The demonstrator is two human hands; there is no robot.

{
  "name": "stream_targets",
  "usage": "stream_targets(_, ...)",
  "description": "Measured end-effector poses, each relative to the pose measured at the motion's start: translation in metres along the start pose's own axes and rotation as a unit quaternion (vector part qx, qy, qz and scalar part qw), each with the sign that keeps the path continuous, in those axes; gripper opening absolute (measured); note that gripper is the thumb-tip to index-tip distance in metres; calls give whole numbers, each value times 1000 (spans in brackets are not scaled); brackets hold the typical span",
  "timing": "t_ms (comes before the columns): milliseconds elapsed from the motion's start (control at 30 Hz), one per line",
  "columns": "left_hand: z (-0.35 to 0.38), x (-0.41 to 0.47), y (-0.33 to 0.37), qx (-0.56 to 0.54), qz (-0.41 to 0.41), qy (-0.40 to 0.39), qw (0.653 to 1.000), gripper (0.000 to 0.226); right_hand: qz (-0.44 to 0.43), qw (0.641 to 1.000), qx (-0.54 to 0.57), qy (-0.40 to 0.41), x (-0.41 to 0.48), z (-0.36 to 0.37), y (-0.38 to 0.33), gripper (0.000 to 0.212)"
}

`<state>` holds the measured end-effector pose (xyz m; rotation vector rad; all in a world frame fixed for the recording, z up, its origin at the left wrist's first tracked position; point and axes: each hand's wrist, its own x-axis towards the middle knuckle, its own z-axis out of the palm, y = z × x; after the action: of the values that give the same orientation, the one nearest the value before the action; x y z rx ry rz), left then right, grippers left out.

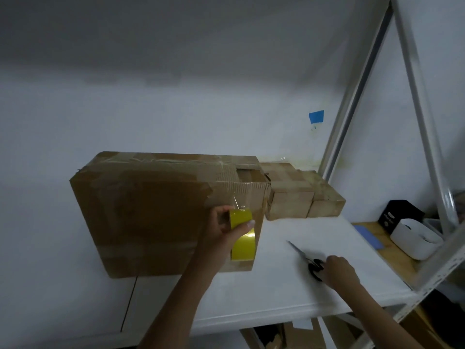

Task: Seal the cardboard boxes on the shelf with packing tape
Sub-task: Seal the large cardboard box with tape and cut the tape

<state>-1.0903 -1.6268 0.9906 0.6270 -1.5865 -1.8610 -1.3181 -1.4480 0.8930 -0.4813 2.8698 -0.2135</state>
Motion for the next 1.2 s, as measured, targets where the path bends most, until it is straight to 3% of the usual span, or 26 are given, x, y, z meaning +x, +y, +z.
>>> stream_targets(267, 0, 1, 1, 5, -2, 9, 1000, 44, -38, 997, -53, 34, 2, 2, 9, 37)
stream_targets(333, -1, 1, 2, 10, -6, 8, 1000, 41, -28, 998, 34, 33, 3, -7, 10, 36)
stream_targets(400, -1, 1, 3, 16, -14, 8, 1000, 35, -42, 979, 196, 36, 1, -21, 6, 27)
stream_targets(500, -1, 4, 4, 15, -29, 17, 999, 30, -146, 910, 368, 120, -2, -51, -2, 14)
stream_targets(533, 0, 6, 5, 11, -40, 18, 999, 31, -187, 883, 414, 115, -6, -65, -6, 13)
stream_targets(633, -1, 7, 6, -9, -73, 17, 997, 37, -292, 833, 469, -43, -35, -111, -23, 9)
stream_targets(733, -2, 6, 8, -26, -97, 14, 995, 54, -363, 840, 354, -195, -57, -146, -34, 12)
stream_targets(800, -2, 6, 12, -54, -113, 5, 992, 57, -371, 843, 278, -273, -61, -158, -38, 27)
stream_targets(900, -7, 4, 17, -80, -121, -18, 989, 48, -352, 850, 216, -328, -54, -169, -46, 53)
stream_targets(967, -10, 3, 16, -70, -122, -30, 990, 56, -336, 851, 193, -354, -46, -171, -52, 63)
stream_targets(1100, -12, 5, 15, -50, -134, -34, 989, 71, -317, 854, 166, -377, -36, -171, -68, 53)
stream_targets(1200, -10, 5, 18, -39, -129, -32, 990, 64, -323, 850, 169, -380, -37, -171, -79, 46)
